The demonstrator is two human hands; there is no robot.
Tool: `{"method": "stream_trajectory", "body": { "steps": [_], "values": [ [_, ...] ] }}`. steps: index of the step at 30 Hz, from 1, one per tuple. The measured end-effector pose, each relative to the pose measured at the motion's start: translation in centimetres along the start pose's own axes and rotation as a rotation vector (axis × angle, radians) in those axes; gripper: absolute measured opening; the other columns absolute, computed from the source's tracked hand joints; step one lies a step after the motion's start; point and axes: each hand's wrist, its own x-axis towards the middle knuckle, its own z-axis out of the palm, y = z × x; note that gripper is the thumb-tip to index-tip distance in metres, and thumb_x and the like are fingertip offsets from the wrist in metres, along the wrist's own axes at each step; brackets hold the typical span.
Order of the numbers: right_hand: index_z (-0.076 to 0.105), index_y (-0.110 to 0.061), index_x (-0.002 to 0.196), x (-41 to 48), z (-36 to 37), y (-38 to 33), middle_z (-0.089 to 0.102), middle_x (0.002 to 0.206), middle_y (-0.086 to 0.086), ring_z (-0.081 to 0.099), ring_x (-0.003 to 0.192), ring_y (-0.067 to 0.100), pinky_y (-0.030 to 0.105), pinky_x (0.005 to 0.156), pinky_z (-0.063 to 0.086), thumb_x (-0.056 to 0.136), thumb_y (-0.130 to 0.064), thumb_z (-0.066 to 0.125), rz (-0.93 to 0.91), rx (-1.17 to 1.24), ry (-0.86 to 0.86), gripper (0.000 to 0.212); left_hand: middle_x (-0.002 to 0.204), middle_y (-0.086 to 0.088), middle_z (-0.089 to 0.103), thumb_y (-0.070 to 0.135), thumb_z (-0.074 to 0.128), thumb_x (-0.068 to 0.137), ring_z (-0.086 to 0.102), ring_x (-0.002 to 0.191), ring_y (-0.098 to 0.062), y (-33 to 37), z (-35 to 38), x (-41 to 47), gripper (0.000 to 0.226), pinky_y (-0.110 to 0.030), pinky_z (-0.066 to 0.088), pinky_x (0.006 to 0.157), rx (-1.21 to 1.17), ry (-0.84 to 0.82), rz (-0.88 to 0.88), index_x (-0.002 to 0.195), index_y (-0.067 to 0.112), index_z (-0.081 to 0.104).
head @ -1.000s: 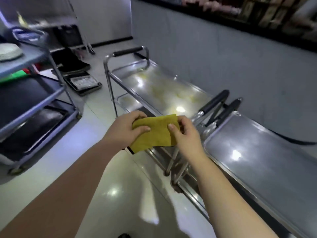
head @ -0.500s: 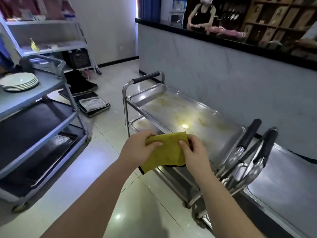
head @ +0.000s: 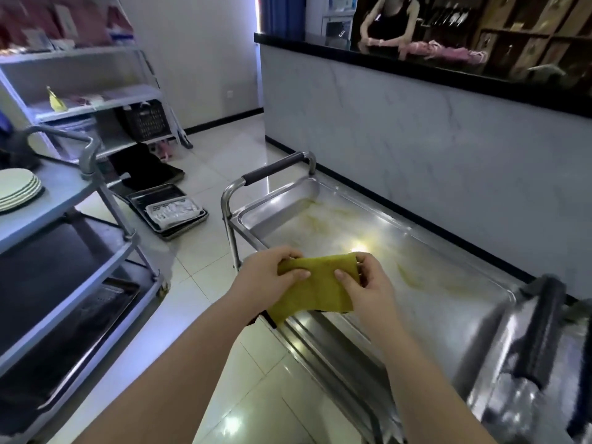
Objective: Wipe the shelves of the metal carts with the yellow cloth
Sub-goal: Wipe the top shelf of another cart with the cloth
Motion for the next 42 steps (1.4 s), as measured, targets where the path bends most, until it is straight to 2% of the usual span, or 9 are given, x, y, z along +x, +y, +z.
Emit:
{"method": "stream_trajectory", "body": {
  "steps": [6, 11, 15, 18, 24, 27, 32, 38, 42],
  "values": [
    [0.056, -0.041, 0.098, 9.1, 3.5, 1.5, 0.062, 0.087, -0.016, 0.058, 0.08, 0.005, 0.041, 0.074, 0.057, 0.091, -0.025, 0.064, 0.061, 0.007, 0.022, 0.02, 0.088, 0.019, 0.062, 0.048, 0.071, 0.079, 0.056, 0.086, 0.003, -3.9, -0.1, 8.8, 0.015, -0.02, 0.042, 0.066, -0.022, -0.002, -0.067, 0.087, 0.052, 0.059],
    [0.057, -0.038, 0.098, 15.3, 8.2, 2.6, 0.061, 0.084, -0.014, 0.058, 0.079, 0.006, 0.034, 0.07, 0.055, 0.092, -0.024, 0.064, 0.1, 0.002, 0.053, 0.017, 0.082, 0.022, 0.062, 0.05, 0.07, 0.079, 0.053, 0.081, 0.01, -8.8, -2.1, 15.9, 0.012, -0.016, 0.038, 0.062, -0.019, -0.053, -0.083, 0.085, 0.044, 0.062],
    [0.057, -0.04, 0.096, 22.2, 14.1, 2.1, 0.059, 0.089, -0.015, 0.056, 0.082, 0.002, 0.013, 0.063, 0.045, 0.091, -0.024, 0.066, 0.091, -0.035, 0.1, 0.019, 0.082, 0.023, 0.061, 0.05, 0.071, 0.078, 0.054, 0.082, 0.01, -13.4, -6.6, 23.3, 0.012, -0.016, 0.038, 0.062, -0.057, -0.084, -0.056, 0.083, 0.043, 0.062],
    [0.056, -0.044, 0.094, 28.2, 19.2, 0.8, 0.059, 0.089, -0.017, 0.055, 0.082, 0.0, 0.01, 0.065, 0.041, 0.09, -0.025, 0.067, 0.057, -0.079, 0.152, 0.022, 0.085, 0.024, 0.062, 0.052, 0.071, 0.077, 0.055, 0.085, 0.007, -16.6, -11.0, 30.0, 0.013, -0.016, 0.038, 0.065, -0.072, -0.092, -0.005, 0.087, 0.048, 0.063],
    [0.059, -0.042, 0.097, 35.4, 25.8, 0.8, 0.064, 0.093, -0.009, 0.06, 0.09, 0.015, 0.03, 0.072, 0.049, 0.09, -0.028, 0.064, 0.178, -0.053, 0.319, 0.016, 0.089, 0.02, 0.06, 0.05, 0.073, 0.077, 0.054, 0.085, 0.002, -20.7, -15.8, 39.7, 0.023, -0.019, 0.038, 0.063, -0.001, -0.333, 0.039, 0.095, 0.044, 0.06],
    [0.059, -0.04, 0.097, 36.3, 25.5, 2.0, 0.064, 0.094, -0.014, 0.06, 0.092, 0.012, 0.033, 0.082, 0.05, 0.089, -0.026, 0.067, 0.211, -0.14, 0.386, 0.018, 0.096, 0.018, 0.06, 0.042, 0.077, 0.076, 0.056, 0.088, -0.001, -22.5, -14.9, 41.6, 0.034, -0.021, 0.046, 0.068, 0.036, -0.548, 0.031, 0.105, 0.038, 0.061],
    [0.043, -0.052, 0.095, 33.7, 23.8, 4.0, 0.057, 0.094, -0.017, 0.055, 0.086, -0.001, 0.024, 0.069, 0.041, 0.089, -0.036, 0.065, 0.311, -0.327, 0.463, 0.027, 0.099, 0.008, 0.064, 0.031, 0.068, 0.089, 0.059, 0.088, -0.004, -23.7, -10.3, 40.2, 0.023, -0.015, 0.047, 0.07, -0.034, -0.827, 0.091, 0.11, 0.028, 0.059],
    [0.046, -0.06, 0.091, 28.3, 19.5, 5.6, 0.055, 0.099, -0.022, 0.051, 0.089, -0.009, 0.013, 0.065, 0.037, 0.086, -0.036, 0.07, 0.411, -0.266, 0.537, 0.033, 0.096, 0.008, 0.067, 0.024, 0.066, 0.091, 0.063, 0.077, 0.005, -21.6, -4.3, 37.0, 0.018, -0.017, 0.052, 0.065, -0.193, -0.926, -0.03, 0.098, 0.039, 0.06],
    [0.047, -0.06, 0.096, 24.1, 13.8, 6.8, 0.053, 0.105, -0.021, 0.054, 0.092, -0.001, 0.01, 0.055, 0.046, 0.08, -0.016, 0.075, 0.459, -0.194, 0.425, 0.054, 0.092, 0.006, 0.069, 0.022, 0.066, 0.091, 0.065, 0.07, 0.005, -18.3, 0.9, 34.8, 0.014, -0.016, 0.053, 0.061, -0.224, -0.982, -0.103, 0.101, 0.031, 0.061]
  ]
}}
